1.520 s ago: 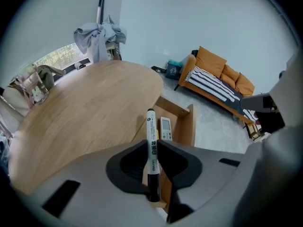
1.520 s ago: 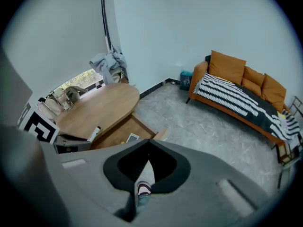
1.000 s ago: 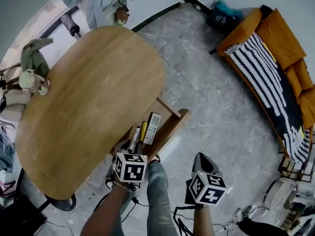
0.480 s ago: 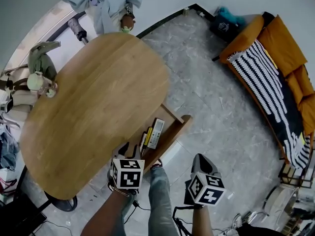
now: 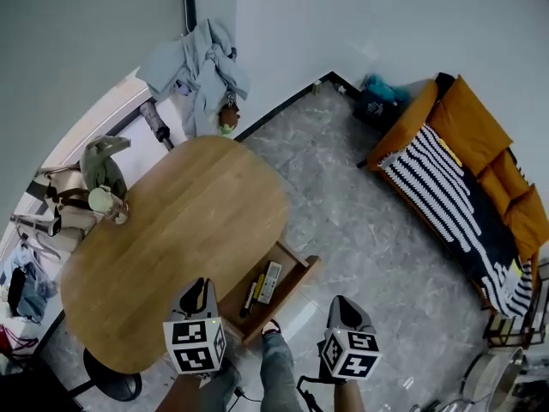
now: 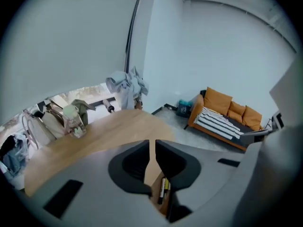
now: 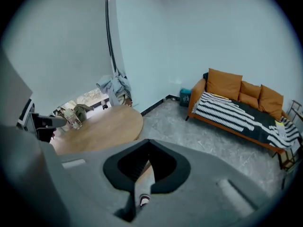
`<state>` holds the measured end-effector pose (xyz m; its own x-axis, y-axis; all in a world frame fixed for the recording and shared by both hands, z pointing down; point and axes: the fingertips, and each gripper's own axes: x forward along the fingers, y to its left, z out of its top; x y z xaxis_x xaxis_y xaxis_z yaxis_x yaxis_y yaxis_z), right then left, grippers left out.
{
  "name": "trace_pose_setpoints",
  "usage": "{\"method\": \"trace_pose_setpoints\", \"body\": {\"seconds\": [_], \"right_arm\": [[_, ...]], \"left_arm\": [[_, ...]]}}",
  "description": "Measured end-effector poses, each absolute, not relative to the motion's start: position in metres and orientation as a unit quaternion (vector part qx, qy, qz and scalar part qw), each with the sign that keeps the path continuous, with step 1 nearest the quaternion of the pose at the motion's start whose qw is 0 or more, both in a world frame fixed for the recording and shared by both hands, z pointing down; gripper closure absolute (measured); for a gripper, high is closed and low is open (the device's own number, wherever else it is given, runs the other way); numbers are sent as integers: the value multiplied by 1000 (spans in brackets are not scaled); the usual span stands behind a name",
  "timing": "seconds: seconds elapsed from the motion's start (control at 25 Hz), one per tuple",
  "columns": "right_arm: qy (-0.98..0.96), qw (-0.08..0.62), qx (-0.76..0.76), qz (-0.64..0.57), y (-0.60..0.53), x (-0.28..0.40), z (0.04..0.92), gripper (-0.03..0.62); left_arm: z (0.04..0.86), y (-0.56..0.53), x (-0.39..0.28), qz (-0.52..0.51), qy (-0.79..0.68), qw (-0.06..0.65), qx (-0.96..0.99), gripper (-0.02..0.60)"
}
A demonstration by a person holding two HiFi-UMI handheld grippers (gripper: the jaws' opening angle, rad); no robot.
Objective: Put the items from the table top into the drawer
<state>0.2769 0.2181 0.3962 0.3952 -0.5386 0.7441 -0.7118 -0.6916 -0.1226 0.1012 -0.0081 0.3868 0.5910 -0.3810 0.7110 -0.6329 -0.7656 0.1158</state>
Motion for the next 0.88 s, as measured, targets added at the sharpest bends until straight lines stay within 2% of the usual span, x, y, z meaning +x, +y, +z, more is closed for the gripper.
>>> {"method": "trace_pose_setpoints", "body": {"seconds": [0.52, 0.72, 0.88], "right_arm": [[-417, 61, 860, 287, 227, 272, 190, 589], [-424, 64, 868, 249, 228, 280, 154, 589], [-416, 61, 876, 237, 227, 282, 140, 589]], "left_arm": [[171, -11, 79, 202, -301, 168, 917, 575], [129, -12, 96, 168, -286, 128, 935, 577], [118, -12, 101, 161, -277, 123, 939, 577]]}}
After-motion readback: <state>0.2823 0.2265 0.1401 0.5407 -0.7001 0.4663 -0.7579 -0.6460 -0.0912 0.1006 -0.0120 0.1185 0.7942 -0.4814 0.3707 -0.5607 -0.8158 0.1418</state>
